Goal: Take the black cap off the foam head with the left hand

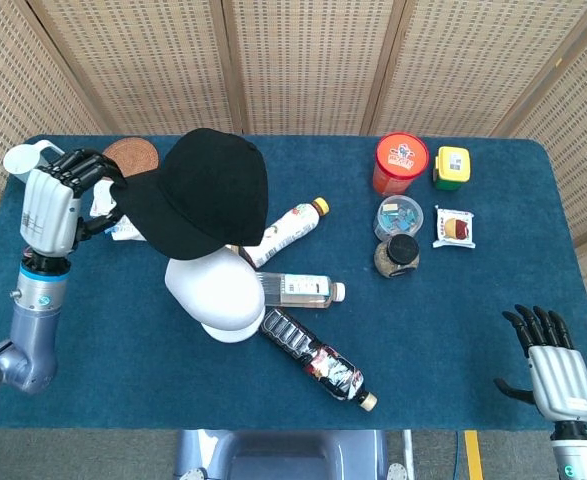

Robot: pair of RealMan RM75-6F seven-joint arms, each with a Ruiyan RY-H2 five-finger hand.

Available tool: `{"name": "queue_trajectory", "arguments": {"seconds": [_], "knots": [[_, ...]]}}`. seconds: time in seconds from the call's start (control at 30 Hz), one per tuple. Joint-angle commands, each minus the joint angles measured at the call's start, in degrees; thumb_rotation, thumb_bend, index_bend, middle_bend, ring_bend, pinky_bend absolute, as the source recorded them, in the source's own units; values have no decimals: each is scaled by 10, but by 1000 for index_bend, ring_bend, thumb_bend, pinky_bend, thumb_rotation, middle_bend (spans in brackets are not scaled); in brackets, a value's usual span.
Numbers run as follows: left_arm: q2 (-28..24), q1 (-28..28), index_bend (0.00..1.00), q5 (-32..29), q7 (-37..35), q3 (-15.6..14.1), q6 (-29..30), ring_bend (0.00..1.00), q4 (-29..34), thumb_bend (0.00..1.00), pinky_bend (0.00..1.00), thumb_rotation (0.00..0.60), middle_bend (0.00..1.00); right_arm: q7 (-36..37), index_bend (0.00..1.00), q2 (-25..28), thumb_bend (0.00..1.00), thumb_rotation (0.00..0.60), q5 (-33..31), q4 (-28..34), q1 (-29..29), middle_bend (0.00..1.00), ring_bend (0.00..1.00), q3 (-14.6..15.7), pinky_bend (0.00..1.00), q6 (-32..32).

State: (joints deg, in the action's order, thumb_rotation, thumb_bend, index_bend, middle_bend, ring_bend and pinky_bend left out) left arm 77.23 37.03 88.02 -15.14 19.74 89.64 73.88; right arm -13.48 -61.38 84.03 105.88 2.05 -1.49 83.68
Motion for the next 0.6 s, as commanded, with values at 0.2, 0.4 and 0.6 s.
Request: {"name": "queue_trajectory", "arguments": {"seconds": [0.2,0.4,0.6], "knots": [[-3,-38,715,-56,-129,6,-8,411,-138,458,568,600,546,1,157,1,50,600,-8,0,-2,122,0,-7,0,8],[38,-48,714,-91,-228,5,-42,412,-266,458,568,600,546,-2,158,-2,50,600,-5,1,1,122,0,-2,0,-1],[90,-41,715,-106,-274,-1,-75,412,-359,458,569,600,546,-2,158,-3,51,600,-3,1,2,122,0,1,0,-5]]}}
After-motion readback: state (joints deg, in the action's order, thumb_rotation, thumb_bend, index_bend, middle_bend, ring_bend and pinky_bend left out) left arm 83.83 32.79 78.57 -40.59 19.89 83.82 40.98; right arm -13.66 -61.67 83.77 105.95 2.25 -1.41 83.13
